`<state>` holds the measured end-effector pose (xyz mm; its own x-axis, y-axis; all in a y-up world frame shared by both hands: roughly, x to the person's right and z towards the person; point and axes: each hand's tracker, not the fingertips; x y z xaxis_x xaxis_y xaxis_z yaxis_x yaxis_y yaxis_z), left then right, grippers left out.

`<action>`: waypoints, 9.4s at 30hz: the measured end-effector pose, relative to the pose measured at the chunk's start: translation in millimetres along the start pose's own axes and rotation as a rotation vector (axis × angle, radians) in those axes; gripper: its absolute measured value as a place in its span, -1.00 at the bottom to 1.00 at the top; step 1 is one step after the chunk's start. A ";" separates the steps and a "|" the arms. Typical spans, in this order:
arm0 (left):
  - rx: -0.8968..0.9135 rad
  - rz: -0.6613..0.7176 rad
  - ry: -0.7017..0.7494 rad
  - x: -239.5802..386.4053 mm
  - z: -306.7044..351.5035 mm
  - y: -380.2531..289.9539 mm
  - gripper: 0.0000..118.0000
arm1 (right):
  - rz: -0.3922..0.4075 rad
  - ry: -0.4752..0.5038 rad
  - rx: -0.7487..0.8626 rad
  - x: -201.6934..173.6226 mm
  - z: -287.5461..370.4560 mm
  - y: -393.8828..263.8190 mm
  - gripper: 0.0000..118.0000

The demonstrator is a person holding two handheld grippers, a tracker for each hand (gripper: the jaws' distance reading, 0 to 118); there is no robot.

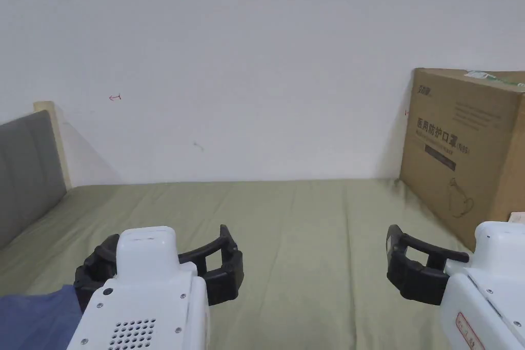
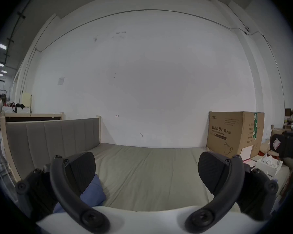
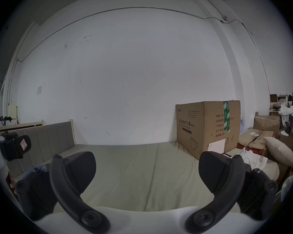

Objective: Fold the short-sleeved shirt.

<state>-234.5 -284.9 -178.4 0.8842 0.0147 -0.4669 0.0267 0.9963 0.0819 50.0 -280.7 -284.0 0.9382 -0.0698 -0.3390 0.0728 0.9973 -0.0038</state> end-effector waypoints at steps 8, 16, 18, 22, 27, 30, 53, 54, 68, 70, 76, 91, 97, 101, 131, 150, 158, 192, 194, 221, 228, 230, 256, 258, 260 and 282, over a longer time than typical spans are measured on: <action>0.046 -0.039 -0.014 7.6 -2.9 1.4 1.00 | 0.030 -0.010 0.001 0.4 -7.3 1.0 1.00; 0.043 -0.041 -0.008 10.4 -7.5 6.9 1.00 | 0.058 0.022 0.037 -6.7 -8.6 1.6 1.00; 0.044 -0.043 -0.015 9.9 -8.8 7.9 1.00 | 0.068 0.020 0.032 -8.6 -9.2 1.1 1.00; 0.036 -0.036 -0.051 9.1 -9.9 9.2 0.90 | 0.068 0.030 0.011 -7.7 -11.9 -0.4 1.00; -0.144 0.024 -0.198 1.1 -21.1 8.5 -0.69 | 0.045 0.021 0.042 -5.5 -7.3 0.6 -0.75; -0.141 0.044 -0.141 -6.6 -24.8 -0.6 -0.98 | 0.057 -0.038 0.034 -2.9 -12.1 -0.7 -0.93; -0.214 0.046 0.229 -154.3 6.6 -18.0 -1.00 | -0.078 0.335 -0.169 -96.8 -69.4 -36.0 -1.00; -0.204 0.046 0.273 -169.0 16.4 -18.0 -1.00 | -0.074 0.383 -0.178 -112.7 -70.9 -38.1 -1.00; -0.410 0.106 0.305 -240.1 -25.1 -21.3 -1.00 | -0.003 0.523 -0.304 -153.4 -80.5 -58.2 -1.00; -0.652 0.211 0.224 -268.6 -74.5 -37.1 -1.00 | 0.003 0.508 -0.323 -143.6 -82.4 -61.3 -1.00; -1.106 0.374 0.201 -341.9 -176.2 -131.0 -1.00 | 0.095 0.471 -0.389 -121.2 -88.9 -79.5 -1.00; -1.251 0.266 0.269 -335.2 -232.5 -278.7 1.00 | 0.124 0.410 -0.593 -99.9 -113.6 -119.5 -1.00; -1.159 0.180 0.317 -317.9 -223.5 -279.0 1.00 | 0.042 0.443 -0.645 -104.2 -117.9 -125.1 -1.00; -1.023 0.014 0.236 -301.7 -205.8 -257.9 0.38 | 0.037 0.443 -0.643 -109.3 -118.9 -121.5 -1.00; -0.132 0.054 -0.500 -39.4 -108.1 82.8 -0.94 | -0.041 0.282 -0.247 -7.7 -40.5 -16.9 -1.00; -1.396 0.135 -0.630 117.9 -159.5 -193.2 -0.86 | -0.116 0.102 -0.470 78.7 -37.2 -79.1 -1.00; -1.169 0.206 -0.590 72.4 -159.5 -132.9 0.91 | -0.122 0.121 -0.443 67.9 -37.6 -69.0 -1.00; -1.088 0.237 -0.306 -44.6 -234.4 -105.4 -1.00 | -0.110 0.227 -0.263 30.0 -57.4 -59.9 -1.00; -1.151 0.114 -0.262 -37.5 -259.0 -131.3 -1.00 | -0.114 0.230 -0.294 32.6 -61.6 -67.4 -1.00; -0.819 0.160 -0.298 -37.3 -207.3 -197.9 -0.99 | -0.157 0.297 -0.771 50.0 -308.4 -131.8 -1.00; -0.817 0.189 -0.299 -50.3 -175.0 -191.7 -0.99 | -0.155 0.139 -1.178 34.9 -451.4 -197.4 0.62; -0.814 0.193 -0.297 -52.7 -168.4 -194.3 -0.99 | -0.076 0.126 -1.262 29.6 -469.3 -218.6 0.61; -0.413 0.106 -0.213 -123.7 -131.1 18.5 -0.99 | -0.141 0.137 -0.574 144.3 -225.6 101.4 -0.99; -0.381 0.098 -0.230 -125.0 -136.9 44.6 -0.99 | -0.144 0.147 -0.533 146.8 -214.9 130.1 -0.99; -0.349 0.101 -0.233 -124.2 -140.8 68.3 -0.99 | -0.117 0.141 -0.477 143.9 -204.8 155.1 -0.99; -0.259 0.244 -0.182 -118.2 -317.7 158.7 -0.99 | -0.002 0.030 -0.295 84.4 -355.6 281.5 -0.99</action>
<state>-483.0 -101.7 -389.9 0.9188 0.2613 -0.2959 -0.2921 0.9543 -0.0641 29.3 1.7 -648.1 0.9274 -0.0757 -0.3664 -0.0308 0.9606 -0.2763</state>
